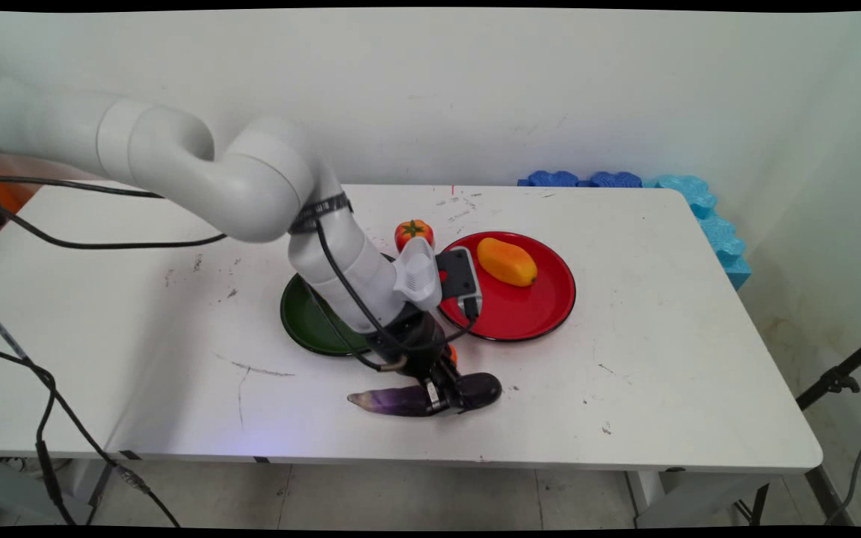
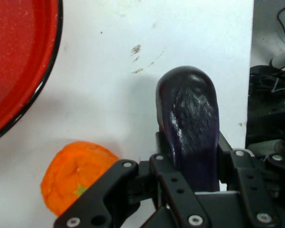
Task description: Place the picked object on the table
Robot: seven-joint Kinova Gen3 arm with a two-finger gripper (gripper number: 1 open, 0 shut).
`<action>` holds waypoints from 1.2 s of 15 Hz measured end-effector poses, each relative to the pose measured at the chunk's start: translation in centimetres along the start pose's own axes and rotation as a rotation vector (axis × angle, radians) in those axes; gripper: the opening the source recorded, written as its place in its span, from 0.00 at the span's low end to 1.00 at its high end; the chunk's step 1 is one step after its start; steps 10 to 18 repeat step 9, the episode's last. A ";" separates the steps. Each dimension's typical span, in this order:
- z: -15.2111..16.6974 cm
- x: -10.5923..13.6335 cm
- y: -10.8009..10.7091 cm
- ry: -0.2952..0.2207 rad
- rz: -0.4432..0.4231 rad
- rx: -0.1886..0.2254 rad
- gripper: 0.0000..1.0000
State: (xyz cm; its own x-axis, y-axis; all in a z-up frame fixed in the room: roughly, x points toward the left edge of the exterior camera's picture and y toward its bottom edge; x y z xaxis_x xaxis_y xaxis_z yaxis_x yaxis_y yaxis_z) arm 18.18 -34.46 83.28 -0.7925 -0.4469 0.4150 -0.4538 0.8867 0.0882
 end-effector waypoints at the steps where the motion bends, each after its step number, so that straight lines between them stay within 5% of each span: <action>1: 0.3 0.0 0.1 0.002 0.003 0.001 0.00; 2: 0.6 -0.1 0.2 0.005 0.007 0.002 0.00; 3: 0.8 -0.1 0.2 0.009 0.009 0.002 1.00; 18: 1.3 0.2 0.2 0.029 0.031 0.005 1.00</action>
